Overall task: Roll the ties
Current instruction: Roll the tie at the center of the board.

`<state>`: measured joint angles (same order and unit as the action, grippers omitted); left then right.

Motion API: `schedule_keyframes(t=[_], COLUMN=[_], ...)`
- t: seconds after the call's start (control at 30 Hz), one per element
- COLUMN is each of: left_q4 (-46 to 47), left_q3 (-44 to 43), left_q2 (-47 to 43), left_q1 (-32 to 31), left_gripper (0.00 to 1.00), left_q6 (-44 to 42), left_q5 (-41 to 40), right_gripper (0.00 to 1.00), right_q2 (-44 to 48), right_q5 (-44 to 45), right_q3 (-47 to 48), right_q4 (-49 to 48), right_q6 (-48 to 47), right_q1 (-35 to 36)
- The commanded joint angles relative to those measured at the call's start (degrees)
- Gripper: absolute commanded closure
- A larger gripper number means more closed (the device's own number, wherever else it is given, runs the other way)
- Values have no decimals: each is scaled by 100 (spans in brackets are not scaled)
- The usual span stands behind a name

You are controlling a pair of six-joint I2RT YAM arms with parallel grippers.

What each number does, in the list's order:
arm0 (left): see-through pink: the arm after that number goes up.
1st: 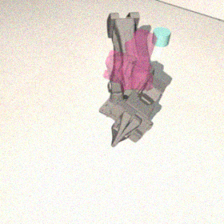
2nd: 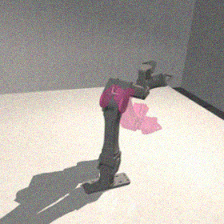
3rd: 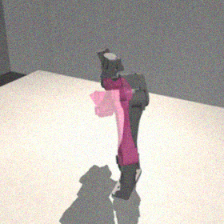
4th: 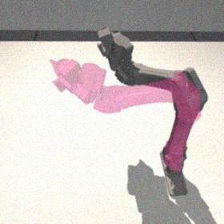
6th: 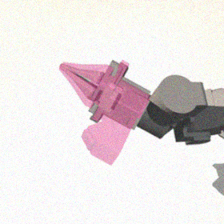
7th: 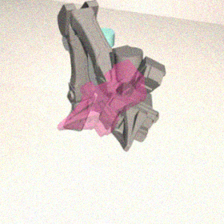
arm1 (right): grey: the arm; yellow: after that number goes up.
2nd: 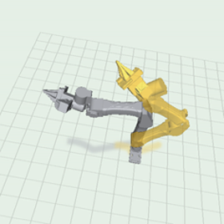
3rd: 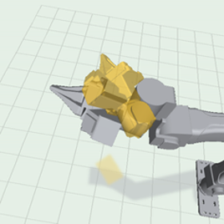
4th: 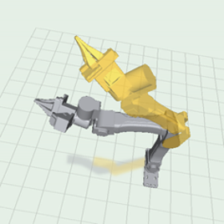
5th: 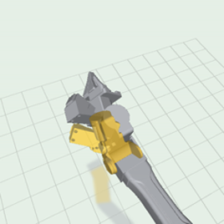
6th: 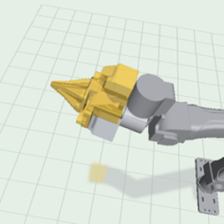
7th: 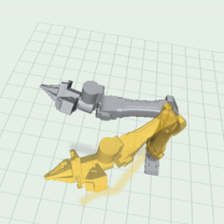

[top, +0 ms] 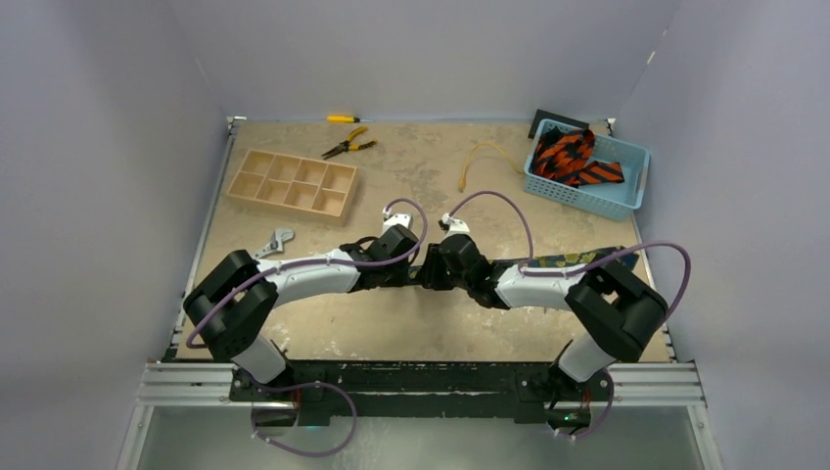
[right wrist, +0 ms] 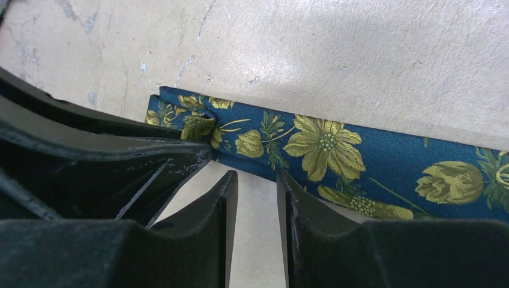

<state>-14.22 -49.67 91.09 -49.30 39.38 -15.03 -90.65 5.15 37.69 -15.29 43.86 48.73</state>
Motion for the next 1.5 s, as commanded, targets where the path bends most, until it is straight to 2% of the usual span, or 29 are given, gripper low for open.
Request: schedule_keyframes(t=[0.0,0.27,1.17,1.27,1.47], left_q4=[188,303,353,323,335], left_q3=[-192,-185,-83,-10,92], left_q2=[46,-21,-799,-1000,-1166], left_q1=[-36,-44,-45,-45,-36], left_gripper=[84,70,55,53,52], left_q6=[-28,27,281,307,328], left_q5=[-71,-30,15,-110,-299], right_gripper=[65,65,65,62,45], right_q2=[366,469,748,804,698], right_q5=[216,243,146,50,-284], right_q3=[-75,-128,-181,-150,130], right_q4=[148,149,210,93,-96], right_q6=[-68,-70,-103,-134,-232], right_q1=[23,23,23,23,23])
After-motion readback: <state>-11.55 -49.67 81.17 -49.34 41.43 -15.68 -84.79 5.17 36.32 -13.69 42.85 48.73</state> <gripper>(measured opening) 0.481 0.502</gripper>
